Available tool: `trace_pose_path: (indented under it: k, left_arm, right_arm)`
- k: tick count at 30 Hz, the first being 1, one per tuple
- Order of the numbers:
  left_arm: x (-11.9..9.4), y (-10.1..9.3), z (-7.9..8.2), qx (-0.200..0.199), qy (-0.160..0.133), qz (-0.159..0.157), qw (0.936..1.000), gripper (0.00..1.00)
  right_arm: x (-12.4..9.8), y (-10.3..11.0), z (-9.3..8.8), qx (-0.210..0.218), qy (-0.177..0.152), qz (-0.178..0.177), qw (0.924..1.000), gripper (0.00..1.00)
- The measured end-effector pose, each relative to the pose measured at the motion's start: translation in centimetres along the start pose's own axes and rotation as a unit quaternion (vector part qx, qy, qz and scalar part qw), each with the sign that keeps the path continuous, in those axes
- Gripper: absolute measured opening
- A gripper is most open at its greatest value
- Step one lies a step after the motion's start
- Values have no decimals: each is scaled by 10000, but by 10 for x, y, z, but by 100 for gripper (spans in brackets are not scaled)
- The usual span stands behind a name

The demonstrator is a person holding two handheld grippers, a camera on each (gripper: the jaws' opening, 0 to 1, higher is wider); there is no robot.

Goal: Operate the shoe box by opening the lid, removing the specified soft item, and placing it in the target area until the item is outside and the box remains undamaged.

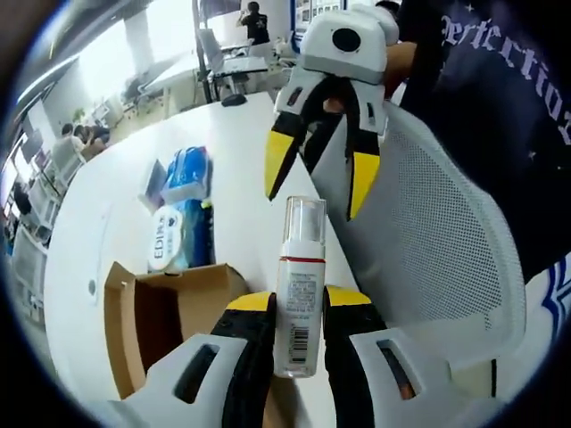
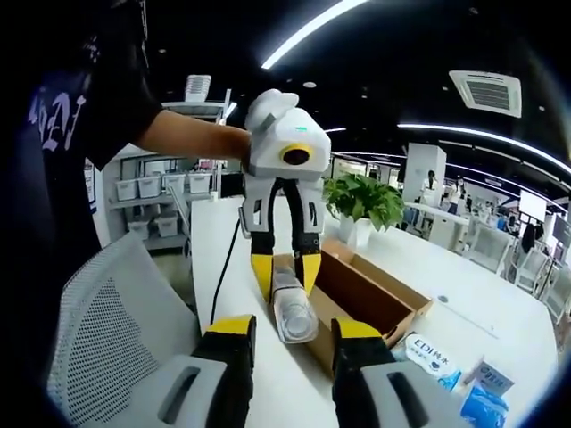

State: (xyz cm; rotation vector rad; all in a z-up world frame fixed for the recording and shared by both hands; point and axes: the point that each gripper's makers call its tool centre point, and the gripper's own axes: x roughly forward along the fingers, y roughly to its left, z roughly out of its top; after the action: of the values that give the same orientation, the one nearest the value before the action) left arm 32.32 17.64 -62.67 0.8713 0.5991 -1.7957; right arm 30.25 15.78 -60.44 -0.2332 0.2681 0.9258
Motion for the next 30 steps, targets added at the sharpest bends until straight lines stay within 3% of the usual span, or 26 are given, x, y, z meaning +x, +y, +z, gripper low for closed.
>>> trace_pose_path:
  k: [16, 30]
  left_arm:
    - [5, -10, 17, 351, -268, -193, 9988, 19]
    - [12, -7, 17, 409, -307, -107, 9986, 21]
  right_arm:
    - [1, 6, 1, -252, 16, 52, 9997, 17]
    - [-1, 5, 2, -476, 124, -79, 9988, 15]
